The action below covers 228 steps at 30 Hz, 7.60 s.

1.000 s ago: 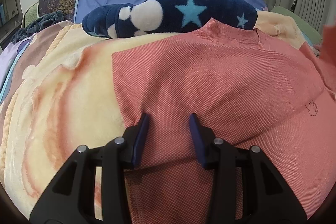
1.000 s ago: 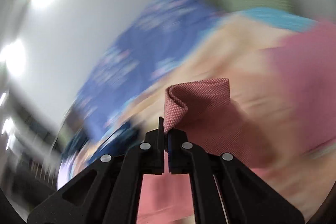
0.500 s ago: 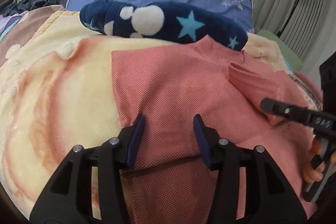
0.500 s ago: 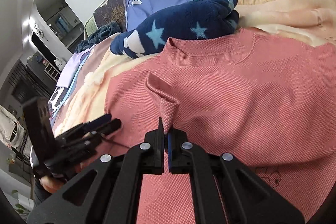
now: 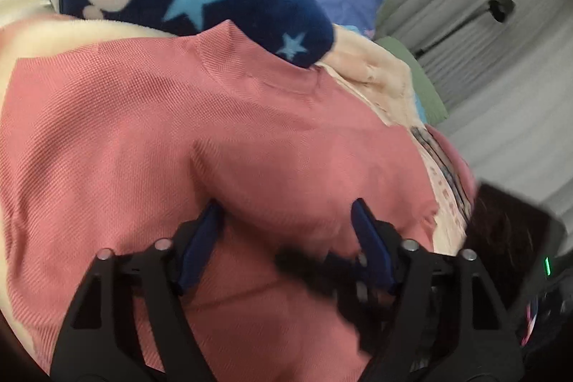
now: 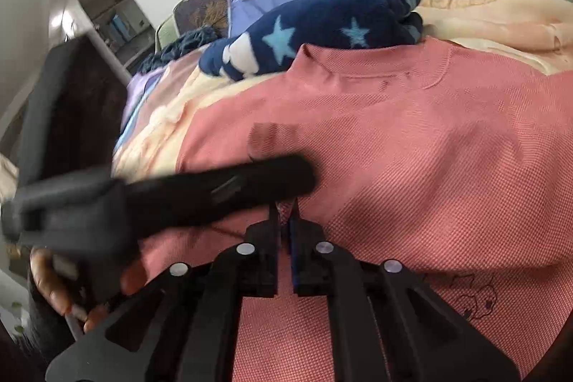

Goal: Fold small clothes

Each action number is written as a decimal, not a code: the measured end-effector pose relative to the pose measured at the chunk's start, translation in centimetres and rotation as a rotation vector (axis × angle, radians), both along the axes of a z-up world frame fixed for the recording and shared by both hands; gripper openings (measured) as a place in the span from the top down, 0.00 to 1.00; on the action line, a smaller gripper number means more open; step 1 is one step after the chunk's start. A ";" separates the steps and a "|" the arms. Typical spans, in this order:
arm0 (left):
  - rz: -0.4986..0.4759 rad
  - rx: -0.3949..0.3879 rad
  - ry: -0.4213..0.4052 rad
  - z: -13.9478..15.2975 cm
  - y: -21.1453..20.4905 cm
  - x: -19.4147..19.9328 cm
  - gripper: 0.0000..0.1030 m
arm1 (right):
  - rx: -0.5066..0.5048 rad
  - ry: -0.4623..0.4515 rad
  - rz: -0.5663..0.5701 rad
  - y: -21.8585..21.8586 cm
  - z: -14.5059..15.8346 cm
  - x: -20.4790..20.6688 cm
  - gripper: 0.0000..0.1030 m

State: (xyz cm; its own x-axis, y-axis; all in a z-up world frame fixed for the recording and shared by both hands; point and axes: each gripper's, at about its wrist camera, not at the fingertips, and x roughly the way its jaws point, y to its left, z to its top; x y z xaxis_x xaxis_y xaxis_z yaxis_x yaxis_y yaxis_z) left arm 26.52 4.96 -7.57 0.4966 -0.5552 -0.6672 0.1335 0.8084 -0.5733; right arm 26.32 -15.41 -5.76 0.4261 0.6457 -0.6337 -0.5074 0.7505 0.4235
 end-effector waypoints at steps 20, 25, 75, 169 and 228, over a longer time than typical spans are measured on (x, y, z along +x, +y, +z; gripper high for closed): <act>0.128 0.153 -0.284 12.3 6.4 -3.4 0.97 | 0.047 0.053 -0.438 -14.6 -1.4 0.8 0.99; 0.183 0.213 -0.183 7.6 9.3 -3.5 0.96 | 0.056 0.061 -0.437 -14.9 -1.8 1.0 0.99; 0.153 0.473 -0.219 2.2 4.0 -9.7 0.31 | -0.255 -0.104 -0.409 -13.0 2.0 0.5 0.77; -0.066 0.161 -0.094 -0.9 6.4 -33.5 0.41 | 0.131 0.208 -0.275 -26.3 -2.2 -24.3 0.58; 0.107 0.184 -0.302 9.6 7.4 -27.0 0.96 | 0.258 -0.114 -0.231 -22.2 6.7 -13.1 0.98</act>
